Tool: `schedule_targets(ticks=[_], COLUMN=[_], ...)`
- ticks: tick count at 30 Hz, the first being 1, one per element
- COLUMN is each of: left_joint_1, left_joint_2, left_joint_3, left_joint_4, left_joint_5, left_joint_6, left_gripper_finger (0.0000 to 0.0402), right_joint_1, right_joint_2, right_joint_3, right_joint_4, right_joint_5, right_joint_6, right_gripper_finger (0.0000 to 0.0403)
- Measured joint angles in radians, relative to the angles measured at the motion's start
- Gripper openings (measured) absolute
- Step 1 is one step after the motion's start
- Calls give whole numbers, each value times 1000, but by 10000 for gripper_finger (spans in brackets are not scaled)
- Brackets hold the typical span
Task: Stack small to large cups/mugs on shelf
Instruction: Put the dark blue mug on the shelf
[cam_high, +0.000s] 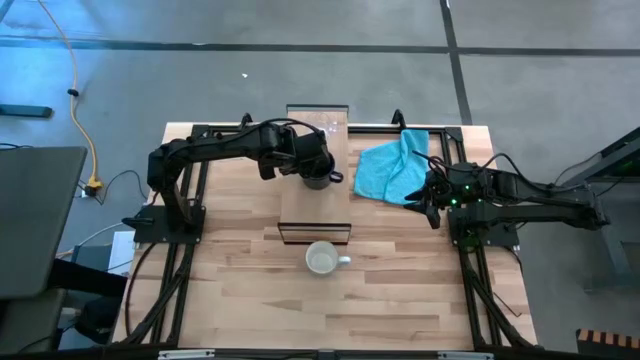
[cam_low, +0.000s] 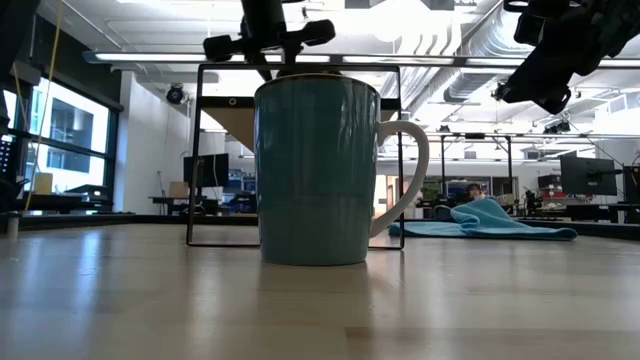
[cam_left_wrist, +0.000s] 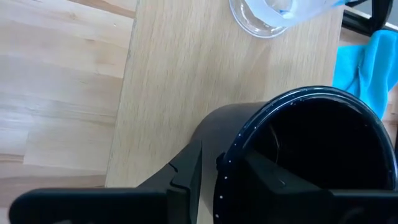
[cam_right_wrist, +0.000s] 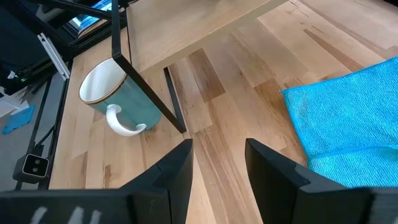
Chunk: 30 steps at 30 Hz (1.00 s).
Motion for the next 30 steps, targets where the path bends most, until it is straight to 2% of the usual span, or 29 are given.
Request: schedule_targets(ticks=[19, 30], left_joint_1=[-31, -55], left_joint_2=[0, 0], left_joint_3=[0, 0], left_joint_4=[-4, 0], left_joint_5=[-69, -65], left_joint_6=[-99, -124], left_gripper_finger=[68, 16], right_joint_1=[0, 0], right_joint_2=[0, 0], right_joint_3=[0, 0], right_joint_4=[0, 0], right_joint_5=[0, -9], right_joint_6=[-11, -13], right_gripper_finger=[137, 137])
